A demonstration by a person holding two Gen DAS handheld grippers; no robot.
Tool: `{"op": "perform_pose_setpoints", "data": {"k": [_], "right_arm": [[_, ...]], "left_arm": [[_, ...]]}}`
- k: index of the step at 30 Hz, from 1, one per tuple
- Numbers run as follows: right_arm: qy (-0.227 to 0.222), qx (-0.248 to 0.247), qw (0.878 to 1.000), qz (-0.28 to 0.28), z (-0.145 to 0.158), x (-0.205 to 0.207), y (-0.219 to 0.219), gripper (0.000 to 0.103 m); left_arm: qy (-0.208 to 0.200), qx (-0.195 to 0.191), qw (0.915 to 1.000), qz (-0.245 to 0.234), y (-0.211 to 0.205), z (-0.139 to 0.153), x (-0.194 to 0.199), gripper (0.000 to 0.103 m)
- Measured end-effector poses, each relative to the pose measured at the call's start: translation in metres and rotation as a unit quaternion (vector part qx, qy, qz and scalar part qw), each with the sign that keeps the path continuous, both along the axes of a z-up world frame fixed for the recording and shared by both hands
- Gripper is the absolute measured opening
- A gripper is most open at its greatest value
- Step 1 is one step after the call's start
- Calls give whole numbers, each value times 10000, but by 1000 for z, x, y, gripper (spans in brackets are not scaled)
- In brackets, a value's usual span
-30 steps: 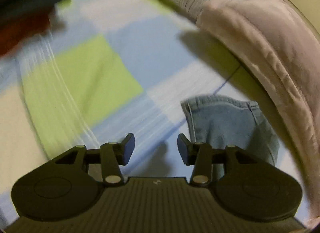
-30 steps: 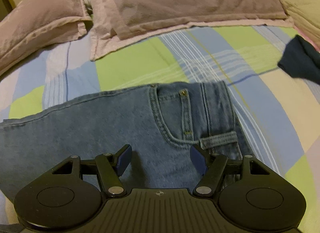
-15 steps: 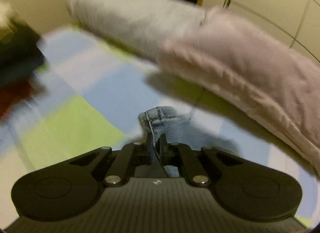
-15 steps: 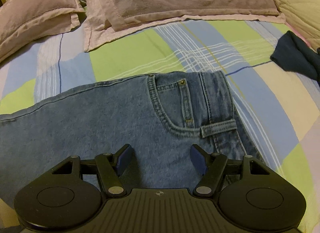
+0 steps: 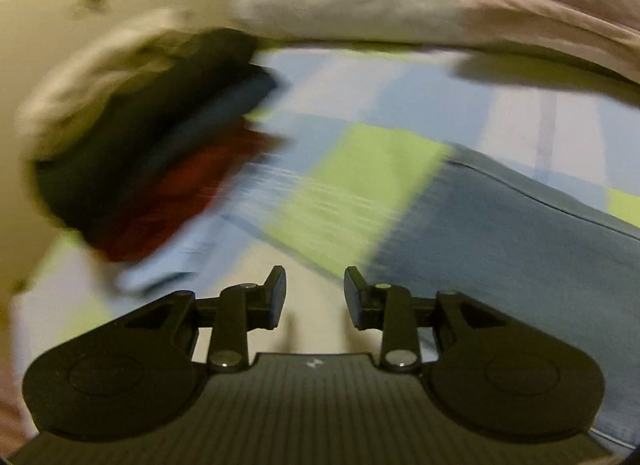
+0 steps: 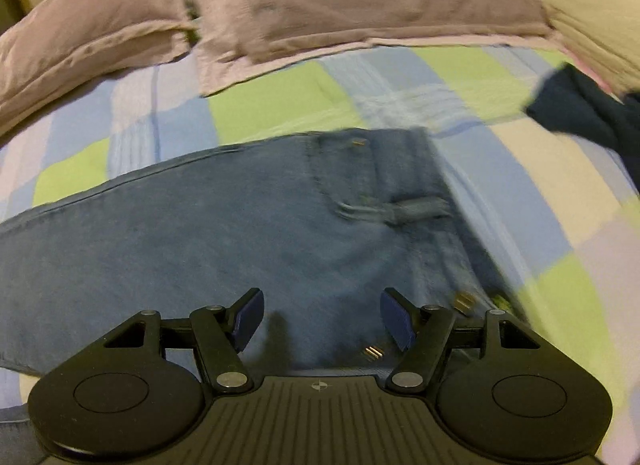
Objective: Fold clothes
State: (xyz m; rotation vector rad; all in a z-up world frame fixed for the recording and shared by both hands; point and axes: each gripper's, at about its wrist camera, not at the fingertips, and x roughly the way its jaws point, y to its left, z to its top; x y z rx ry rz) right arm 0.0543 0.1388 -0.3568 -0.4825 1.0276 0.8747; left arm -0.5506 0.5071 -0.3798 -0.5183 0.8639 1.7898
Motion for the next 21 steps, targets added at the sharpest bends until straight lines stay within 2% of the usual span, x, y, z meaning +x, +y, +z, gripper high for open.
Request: {"op": "perform_pose_setpoints", "data": {"k": [2,4,8,11,13,14,15,17,18,21], "right_arm": [[25,68,9998,-167,3,6,-17,68],[51,134,9995,-273,4,16,-35,68],[260,344,9984,-368,0,47,-57,67],[685,800,9943,-185,-4,83,-63,67],[906,1036,9905,71,-8,111,-59,66],[1052,1169,9873,209,-11,127,-54,50],[1202,1296,9837,341,-14,143,-50,42],[1642,1436,9747,478,-25,172,-35,40],[1868,1516,9691,541,-32,186,-27,40],[2496,1706,9505,714,-52,216,0,40]], "left_arm": [[-754,46,9971,-1,-15,19,-5,24],[-1375,-151,9900,-292,-30,27,6,19],[-2159,-493,9692,-1080,-76,33,72,17],[-2598,-658,9524,-1455,-113,32,135,17],[-2892,-741,9429,-1479,-141,30,174,17],[-3074,-787,9371,-1455,-153,27,193,17],[-3253,-844,9312,-1415,-164,23,208,17],[-3532,-1001,9204,-1344,-185,18,235,17],[-3603,-1077,9168,-1339,-195,17,247,17],[-3599,-1196,9157,-1326,-216,15,273,17]]}}
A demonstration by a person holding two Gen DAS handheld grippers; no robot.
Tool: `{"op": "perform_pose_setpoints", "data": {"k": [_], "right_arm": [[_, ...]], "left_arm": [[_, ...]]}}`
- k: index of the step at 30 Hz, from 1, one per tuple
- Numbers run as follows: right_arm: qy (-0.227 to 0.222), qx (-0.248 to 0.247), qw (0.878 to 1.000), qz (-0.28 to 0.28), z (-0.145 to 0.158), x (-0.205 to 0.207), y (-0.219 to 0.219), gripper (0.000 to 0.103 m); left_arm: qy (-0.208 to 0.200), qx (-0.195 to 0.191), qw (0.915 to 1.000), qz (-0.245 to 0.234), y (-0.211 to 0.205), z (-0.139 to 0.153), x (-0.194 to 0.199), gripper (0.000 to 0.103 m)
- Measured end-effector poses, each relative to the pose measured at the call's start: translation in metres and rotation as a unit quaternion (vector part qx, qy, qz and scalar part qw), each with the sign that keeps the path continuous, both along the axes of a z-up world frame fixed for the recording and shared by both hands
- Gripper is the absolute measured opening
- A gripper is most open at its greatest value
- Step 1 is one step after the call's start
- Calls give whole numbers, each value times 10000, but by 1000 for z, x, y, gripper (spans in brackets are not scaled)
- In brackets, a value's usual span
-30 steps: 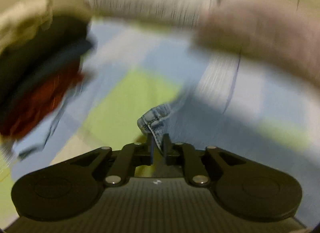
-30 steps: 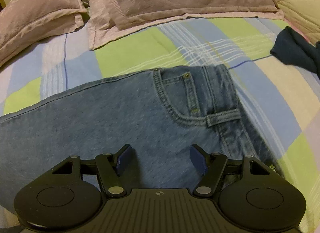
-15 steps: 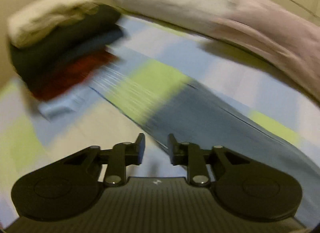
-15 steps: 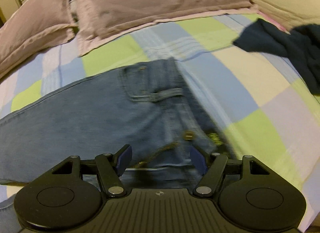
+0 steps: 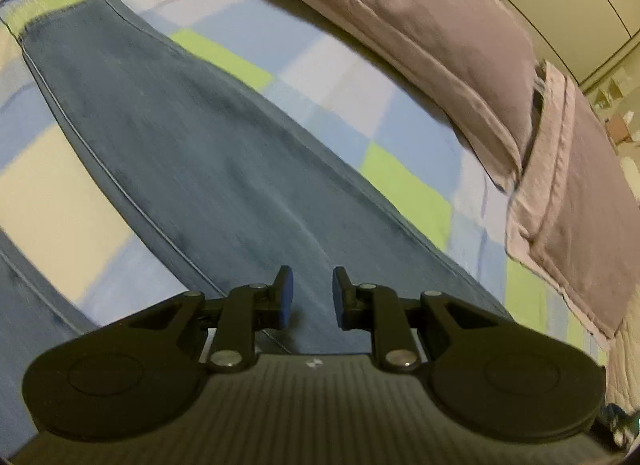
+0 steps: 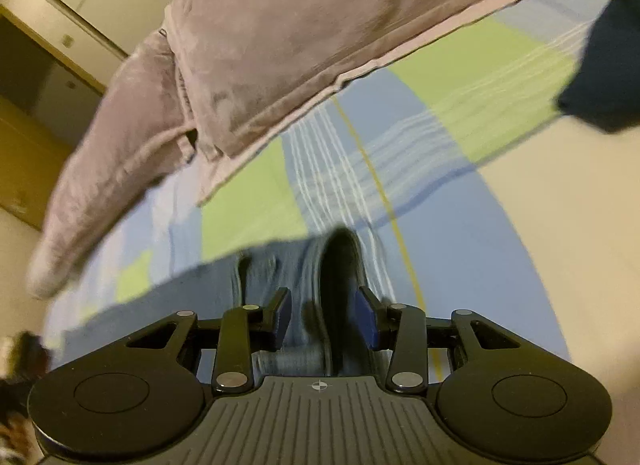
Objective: Fold clothes
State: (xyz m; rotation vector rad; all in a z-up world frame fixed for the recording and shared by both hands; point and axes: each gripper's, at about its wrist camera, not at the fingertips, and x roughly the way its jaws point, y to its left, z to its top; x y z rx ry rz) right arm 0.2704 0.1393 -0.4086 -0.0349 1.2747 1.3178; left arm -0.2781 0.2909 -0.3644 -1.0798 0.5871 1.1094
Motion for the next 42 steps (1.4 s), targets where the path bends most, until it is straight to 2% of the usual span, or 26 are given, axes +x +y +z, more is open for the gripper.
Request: {"op": "perform_pose_setpoints", "data": {"k": [3,4,5,7,9,10,11,14,15,16,17,19,20,22,25,30,34,36,37,40,42], "right_arm": [[646,123,9977,186,-22,18,26,40],[851,158,9960,212,-28,22,33,27],[869,187,9959,183,-30,24,39,5],[713,375,9966,149,-26,24,46,4],[583,1025,9930,99,-7,24,39,3],[446,1113,9928,-44,-7,27,36,3],[340,1177,9923,-200,-8,32,34,3],[1095,522,9869,-1068,-63,55,39,4],[1364,500,9829,-1135,-67,59,40,5],[1420,453,9826,-1108,-63,61,40,12],[1354,470,9851,-952,-55,60,39,24],[967,417,9930,-534,-34,57,29,39],[817,403,9952,-360,-24,55,18,41],[768,373,9962,-155,-10,52,-8,41],[1074,339,9936,117,1,39,-52,41],[1260,67,9909,475,-2,13,-107,41],[978,-238,9916,816,-9,-9,-120,41],[1209,-248,9905,610,-10,-8,-124,40],[1325,-248,9885,685,-9,-8,-125,40],[1282,-541,9798,1434,-3,-22,-129,38],[1273,-571,9792,1471,-3,-27,-134,38]], "left_arm": [[19,-79,9999,81,-7,1,9,17],[42,-89,9999,102,-8,1,11,17],[88,-69,9999,111,-9,3,13,17],[122,46,9998,139,-10,11,12,16],[166,154,9996,161,-11,17,9,16],[198,199,9995,165,-12,18,7,16],[273,163,9993,186,-12,16,7,16],[372,-40,9991,207,-17,6,9,15],[402,-47,9990,167,-20,5,11,15],[435,-45,9990,123,-24,4,12,16],[468,-44,9989,80,-27,3,14,16],[478,-99,9988,24,-32,1,15,15],[458,-131,9989,15,-35,0,14,16],[429,-203,9989,5,-40,-3,14,16],[423,-328,9986,-10,-48,-7,14,16],[368,-520,9980,44,-61,-14,9,16],[274,-600,9978,6,-68,-18,11,16],[239,-610,9978,-55,-71,-19,15,16],[221,-615,9978,-86,-73,-19,17,16],[172,-616,9979,-116,-75,-18,20,16],[142,-611,9980,-111,-77,-17,20,16]]}}
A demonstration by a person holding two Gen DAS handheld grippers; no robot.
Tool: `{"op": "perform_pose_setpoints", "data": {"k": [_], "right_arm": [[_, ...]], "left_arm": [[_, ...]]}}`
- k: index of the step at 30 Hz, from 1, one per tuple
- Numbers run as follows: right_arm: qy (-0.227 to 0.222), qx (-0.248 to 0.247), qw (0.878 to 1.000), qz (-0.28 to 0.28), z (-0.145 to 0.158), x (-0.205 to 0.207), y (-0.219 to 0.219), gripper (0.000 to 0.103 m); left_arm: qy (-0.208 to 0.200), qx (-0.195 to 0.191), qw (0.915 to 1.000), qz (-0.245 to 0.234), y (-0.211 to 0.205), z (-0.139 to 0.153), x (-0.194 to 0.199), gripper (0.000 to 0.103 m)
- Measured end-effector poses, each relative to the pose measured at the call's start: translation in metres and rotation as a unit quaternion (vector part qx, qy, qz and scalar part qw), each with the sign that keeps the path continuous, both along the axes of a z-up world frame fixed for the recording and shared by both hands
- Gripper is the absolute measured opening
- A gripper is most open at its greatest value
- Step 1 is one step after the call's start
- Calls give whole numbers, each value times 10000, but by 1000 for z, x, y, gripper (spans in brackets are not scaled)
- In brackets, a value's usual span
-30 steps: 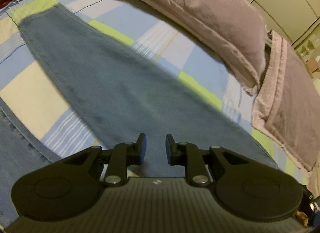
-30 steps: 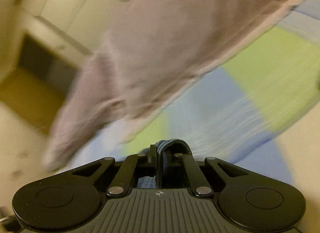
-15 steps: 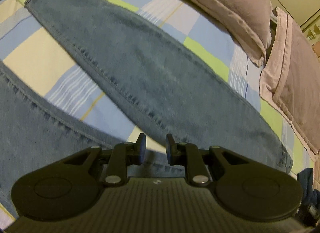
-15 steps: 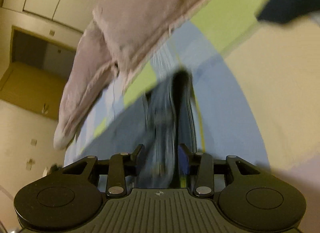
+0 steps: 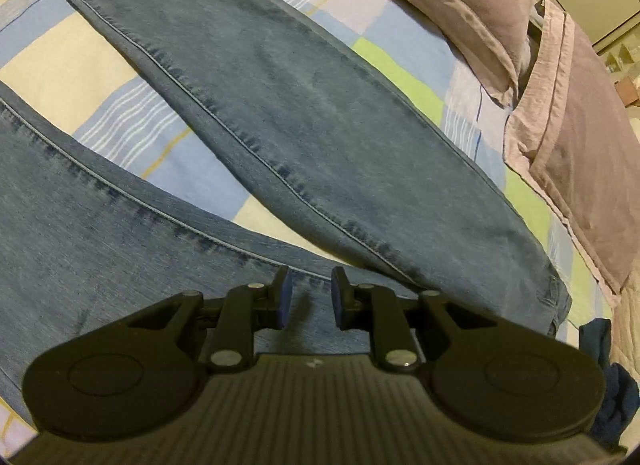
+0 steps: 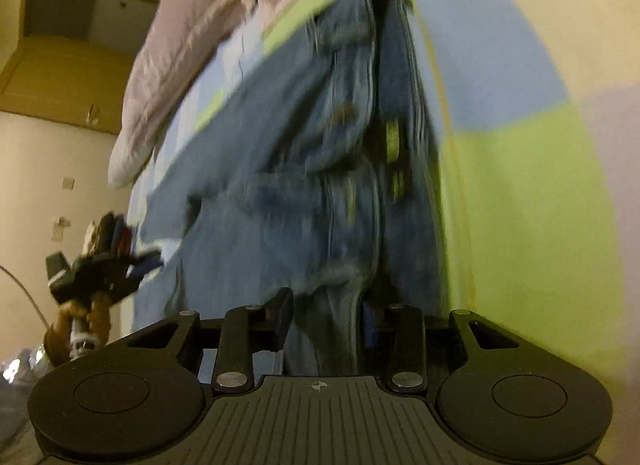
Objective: Fold clothes
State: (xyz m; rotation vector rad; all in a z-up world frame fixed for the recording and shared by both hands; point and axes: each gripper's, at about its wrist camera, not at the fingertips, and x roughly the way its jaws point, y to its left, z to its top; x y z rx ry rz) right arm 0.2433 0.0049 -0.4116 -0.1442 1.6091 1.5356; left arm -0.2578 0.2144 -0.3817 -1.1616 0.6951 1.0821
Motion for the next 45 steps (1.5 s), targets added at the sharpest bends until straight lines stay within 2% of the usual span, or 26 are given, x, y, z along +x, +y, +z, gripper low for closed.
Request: {"op": "perform_pose_setpoints", "data": {"k": [1,2,4,6,8,10,12,14,15,17,18,19,21,22,23,26,30,33,34,36,39,42,44,45], "right_arm": [[-75,59,9999,-47,1,-2,-2,20],[-165,132,9997,-90,3,-5,-5,10],[-639,676,9957,6,30,-17,-7,9],[-1078,1230,9862,252,62,-32,-13,8],[-1598,1650,9714,606,89,-48,-21,8],[-2100,2043,9512,968,112,-64,-31,8],[-2388,2219,9397,1035,120,-71,-31,8],[-2577,2174,9372,889,111,-70,-23,8],[-2532,1872,9471,625,96,-60,-14,8],[-2041,689,9765,-46,47,-33,5,8],[-1955,4,9799,-400,20,-23,10,9],[-1705,-232,9833,-596,6,-15,12,8],[-1191,-369,9872,-998,5,-3,7,9],[-1144,-467,9871,-1021,8,-1,5,20],[-1258,-505,9863,-937,14,-2,4,31],[-1847,-50,9811,-579,41,-3,14,32],[-1989,488,9788,-65,37,0,52,34],[-1918,482,9802,131,9,-5,80,40],[-1868,514,9810,65,8,-5,82,39],[-1788,572,9822,-62,6,-6,86,4],[-2268,389,9732,-35,11,-12,83,4],[-2216,124,9737,-515,7,-13,79,4],[-2274,226,9717,-602,16,-17,79,5],[-2284,277,9710,-644,21,-19,79,10]], "left_arm": [[4,3,10000,7,0,0,0,16],[13,17,10000,21,0,1,-1,16],[30,49,10000,51,0,2,-5,16],[48,82,9999,82,0,3,-8,16],[71,88,9999,114,0,2,-11,16],[81,56,9998,148,0,-1,-12,16],[42,22,9999,165,-1,-5,-11,16],[18,-26,9999,133,-2,-10,-9,16],[10,-52,9999,116,-3,-12,-8,16],[-21,-140,9999,96,-4,-15,-6,16],[-15,-150,9999,79,-4,-15,-7,16],[-5,-153,9999,60,-4,-15,-7,16],[63,-148,9999,20,-5,-15,-9,16],[130,-136,9998,-1,-6,-15,-10,16],[176,-158,9997,19,-6,-16,-12,16],[102,-197,9996,159,-5,-17,-17,16],[45,-181,9997,125,-4,-18,-13,16],[8,-152,9999,65,-4,-16,-9,16],[11,-128,9999,41,-3,-14,-8,16],[61,-79,9999,29,-3,-12,-9,16],[124,-101,9998,104,-1,-13,-12,16],[172,-110,9996,189,-1,-13,-16,16],[165,-63,9997,166,-1,-10,-19,16],[184,-50,9997,155,-1,-9,-20,16]]}}
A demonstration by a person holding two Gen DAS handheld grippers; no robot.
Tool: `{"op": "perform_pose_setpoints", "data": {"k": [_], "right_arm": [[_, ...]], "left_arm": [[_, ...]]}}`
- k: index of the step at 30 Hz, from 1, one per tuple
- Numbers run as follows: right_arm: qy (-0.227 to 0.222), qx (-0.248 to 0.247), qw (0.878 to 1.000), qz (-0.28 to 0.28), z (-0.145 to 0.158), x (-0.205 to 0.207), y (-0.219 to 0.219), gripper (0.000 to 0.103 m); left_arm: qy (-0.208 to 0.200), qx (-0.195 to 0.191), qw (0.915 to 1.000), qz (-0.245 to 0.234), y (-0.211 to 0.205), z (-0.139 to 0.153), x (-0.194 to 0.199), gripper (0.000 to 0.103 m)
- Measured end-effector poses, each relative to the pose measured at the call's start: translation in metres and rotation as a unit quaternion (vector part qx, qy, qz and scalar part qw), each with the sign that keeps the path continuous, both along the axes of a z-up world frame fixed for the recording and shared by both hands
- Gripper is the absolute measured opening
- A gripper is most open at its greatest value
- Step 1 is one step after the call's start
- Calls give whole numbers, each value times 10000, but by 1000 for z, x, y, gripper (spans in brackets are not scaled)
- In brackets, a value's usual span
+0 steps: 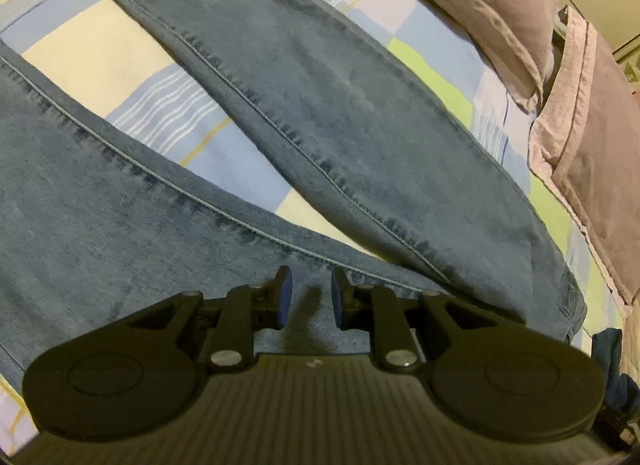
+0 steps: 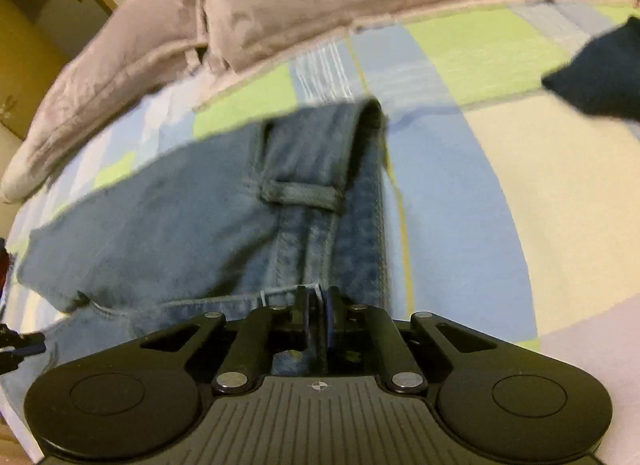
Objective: Fold clothes
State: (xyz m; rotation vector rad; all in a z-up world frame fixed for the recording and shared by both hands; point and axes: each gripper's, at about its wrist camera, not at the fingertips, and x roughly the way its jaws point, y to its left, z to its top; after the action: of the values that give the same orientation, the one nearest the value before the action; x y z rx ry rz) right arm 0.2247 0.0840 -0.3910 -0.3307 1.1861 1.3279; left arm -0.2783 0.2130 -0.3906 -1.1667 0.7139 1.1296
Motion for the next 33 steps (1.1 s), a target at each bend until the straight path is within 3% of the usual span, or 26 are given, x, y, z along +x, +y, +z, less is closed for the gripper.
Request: {"op": "perform_pose_setpoints", "data": {"k": [2,3,6,9,14,15,16,18,20,22,25,27,28,31,33], "right_arm": [[565,158,9983,-71,2,15,1,43],[767,308,9963,-225,1,25,3,44],[1232,659,9884,-589,-5,55,19,44],[1497,721,9845,-561,-19,77,44,44],[1667,550,9844,-65,-43,85,69,43],[1699,609,9836,10,-44,86,70,14],[1603,647,9849,84,-41,87,68,3],[911,605,9936,273,-27,80,69,3],[417,481,9979,74,-23,83,68,1],[499,261,9982,-211,-38,89,69,2],[236,320,9991,-113,-36,77,71,3],[275,278,9986,-346,-30,81,65,19],[222,231,9982,-506,-25,82,60,44],[-664,400,9935,-831,15,56,32,48],[-1041,490,9932,-152,34,15,16,48]], "left_arm": [[43,23,10000,-11,0,1,-3,16],[12,16,10000,24,0,0,-4,16],[-141,35,9998,127,3,0,-4,16],[-244,36,9996,161,6,2,1,16],[-180,93,9997,125,8,6,3,16],[-169,97,9997,150,9,6,3,16],[-158,98,9997,172,9,6,2,16],[-120,119,9997,176,10,7,3,16],[-98,134,9997,166,11,8,3,16],[-88,143,9998,142,11,8,3,16],[22,201,9998,75,9,10,5,16],[27,190,9998,67,5,10,5,16],[27,184,9998,65,4,10,4,16],[139,186,9997,-70,-4,8,8,16],[249,197,9992,-237,-11,5,14,16]]}}
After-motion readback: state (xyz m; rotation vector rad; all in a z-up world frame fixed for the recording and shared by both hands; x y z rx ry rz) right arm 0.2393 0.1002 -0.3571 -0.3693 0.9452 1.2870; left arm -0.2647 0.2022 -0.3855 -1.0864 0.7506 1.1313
